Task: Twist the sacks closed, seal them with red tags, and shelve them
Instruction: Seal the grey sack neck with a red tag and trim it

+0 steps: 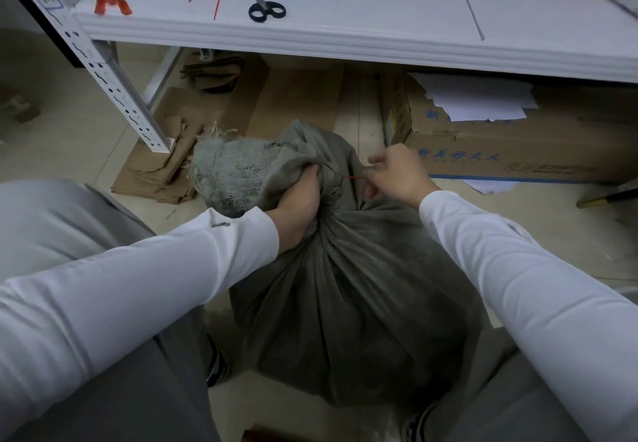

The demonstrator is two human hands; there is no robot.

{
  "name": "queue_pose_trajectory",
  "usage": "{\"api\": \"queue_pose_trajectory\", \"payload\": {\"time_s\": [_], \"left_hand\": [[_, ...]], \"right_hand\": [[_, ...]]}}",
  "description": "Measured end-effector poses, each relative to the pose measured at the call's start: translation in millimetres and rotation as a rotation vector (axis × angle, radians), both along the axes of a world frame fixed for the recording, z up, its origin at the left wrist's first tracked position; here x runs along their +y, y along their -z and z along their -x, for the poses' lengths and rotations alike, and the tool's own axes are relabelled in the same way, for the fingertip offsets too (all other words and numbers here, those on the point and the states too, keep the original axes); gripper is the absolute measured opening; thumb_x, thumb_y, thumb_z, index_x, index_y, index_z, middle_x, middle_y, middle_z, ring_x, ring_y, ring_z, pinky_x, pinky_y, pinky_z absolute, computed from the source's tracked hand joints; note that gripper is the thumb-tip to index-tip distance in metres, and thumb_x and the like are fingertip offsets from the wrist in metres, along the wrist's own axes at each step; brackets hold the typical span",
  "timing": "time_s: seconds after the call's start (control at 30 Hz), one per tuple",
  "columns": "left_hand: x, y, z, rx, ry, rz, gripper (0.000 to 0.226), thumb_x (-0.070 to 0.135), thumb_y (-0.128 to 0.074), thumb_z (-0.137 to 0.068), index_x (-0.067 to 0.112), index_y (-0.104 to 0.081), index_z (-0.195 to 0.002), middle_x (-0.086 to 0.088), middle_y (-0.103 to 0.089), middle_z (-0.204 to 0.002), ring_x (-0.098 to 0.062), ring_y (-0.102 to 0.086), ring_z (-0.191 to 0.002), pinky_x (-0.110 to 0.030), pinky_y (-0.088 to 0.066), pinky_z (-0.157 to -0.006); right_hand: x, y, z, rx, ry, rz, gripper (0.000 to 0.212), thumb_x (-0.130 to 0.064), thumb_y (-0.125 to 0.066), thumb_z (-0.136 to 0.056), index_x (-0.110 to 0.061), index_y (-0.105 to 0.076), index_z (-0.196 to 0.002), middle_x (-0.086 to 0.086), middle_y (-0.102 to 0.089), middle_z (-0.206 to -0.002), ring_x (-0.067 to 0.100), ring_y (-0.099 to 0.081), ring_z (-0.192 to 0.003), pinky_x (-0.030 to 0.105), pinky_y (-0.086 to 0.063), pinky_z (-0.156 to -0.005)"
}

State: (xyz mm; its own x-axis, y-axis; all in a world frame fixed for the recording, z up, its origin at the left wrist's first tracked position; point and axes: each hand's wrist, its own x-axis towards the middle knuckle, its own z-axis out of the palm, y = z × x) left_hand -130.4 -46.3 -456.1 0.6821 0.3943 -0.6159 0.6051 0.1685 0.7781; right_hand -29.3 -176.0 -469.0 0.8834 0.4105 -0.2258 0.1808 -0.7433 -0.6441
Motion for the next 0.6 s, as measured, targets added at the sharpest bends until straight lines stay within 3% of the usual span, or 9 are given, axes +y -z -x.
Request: {"api": "queue_pose_trajectory", "payload": {"time_s": [0.1, 0.23, 0.33, 0.4, 0.47, 0.53, 0.6], "left_hand": [[1.8, -1.9, 0.9, -0.019, 0.016, -0.011, 0.062, 0.052, -0.033, -0.099, 0.008, -0.048, -0.139, -0.013, -0.047, -0.143, -0.03, -0.04, -0.135, -0.039, -0.032, -0.11], [5.5, 1.2, 0.0, 0.005, 0.058, 0.01, 0.064, 0.053, -0.031, -0.099, 0.005, -0.048, -0.138, -0.013, -0.05, -0.141, -0.028, -0.043, -0.132, -0.036, -0.034, -0.107], [7.0, 2.9, -0.4, 0.014, 0.069, 0.032, 0.066, 0.055, -0.031, -0.098, 0.005, -0.047, -0.139, -0.013, -0.049, -0.141, -0.028, -0.045, -0.131, -0.035, -0.037, -0.105], [10.3, 5.9, -2.3, 0.019, 0.069, 0.046, 0.068, 0.057, -0.032, -0.097, 0.004, -0.049, -0.137, -0.008, -0.06, -0.126, -0.022, -0.063, -0.106, -0.029, -0.053, -0.083], [14.6, 8.8, -3.9, 0.036, 0.062, 0.016, 0.072, 0.062, -0.033, -0.094, 0.005, -0.054, -0.133, -0.002, -0.063, -0.089, -0.012, -0.053, -0.062, -0.021, -0.045, -0.048], [18.0, 13.8, -5.8, 0.046, 0.065, 0.01, 0.075, 0.067, -0.032, -0.092, 0.006, -0.059, -0.127, -0.001, -0.055, -0.074, -0.01, -0.045, -0.051, -0.02, -0.034, -0.043], [19.8, 17.9, -7.5, 0.039, 0.074, 0.028, 0.074, 0.068, -0.03, -0.091, 0.008, -0.065, -0.115, -0.004, -0.062, -0.076, -0.011, -0.046, -0.047, -0.019, -0.034, -0.044]], "right_hand": [[3.8, 5.0, 3.3, -0.042, -0.056, 0.133, 0.014, -0.014, -0.064, -0.09, -0.008, -0.076, -0.094, 0.006, -0.071, -0.065, 0.017, -0.069, -0.056, 0.03, -0.06, -0.07], [8.4, 8.1, 10.1, -0.245, -0.012, 0.309, 0.011, -0.022, -0.068, -0.088, -0.02, -0.077, -0.094, 0.006, -0.071, -0.097, 0.027, -0.066, -0.089, 0.03, -0.049, -0.072], [9.4, 12.0, 12.7, -0.283, 0.027, 0.374, 0.012, -0.026, -0.068, -0.088, -0.019, -0.075, -0.094, 0.01, -0.069, -0.102, 0.032, -0.063, -0.096, 0.03, -0.04, -0.068], [11.9, 16.1, 16.3, -0.286, 0.009, 0.408, 0.014, -0.026, -0.068, -0.088, -0.016, -0.072, -0.097, 0.011, -0.064, -0.108, 0.033, -0.061, -0.099, 0.031, -0.038, -0.069], [13.7, 20.5, 19.1, -0.276, -0.012, 0.418, 0.015, -0.023, -0.067, -0.088, -0.012, -0.071, -0.097, 0.012, -0.06, -0.111, 0.034, -0.06, -0.1, 0.031, -0.037, -0.069], [14.9, 23.8, 19.8, -0.23, -0.014, 0.41, 0.014, -0.02, -0.065, -0.088, -0.008, -0.071, -0.093, 0.015, -0.062, -0.104, 0.034, -0.061, -0.096, 0.03, -0.037, -0.067], [14.9, 26.1, 18.4, -0.156, -0.01, 0.371, 0.014, -0.018, -0.064, -0.086, -0.009, -0.064, -0.075, 0.015, -0.059, -0.092, 0.034, -0.061, -0.092, 0.03, -0.037, -0.066]]}}
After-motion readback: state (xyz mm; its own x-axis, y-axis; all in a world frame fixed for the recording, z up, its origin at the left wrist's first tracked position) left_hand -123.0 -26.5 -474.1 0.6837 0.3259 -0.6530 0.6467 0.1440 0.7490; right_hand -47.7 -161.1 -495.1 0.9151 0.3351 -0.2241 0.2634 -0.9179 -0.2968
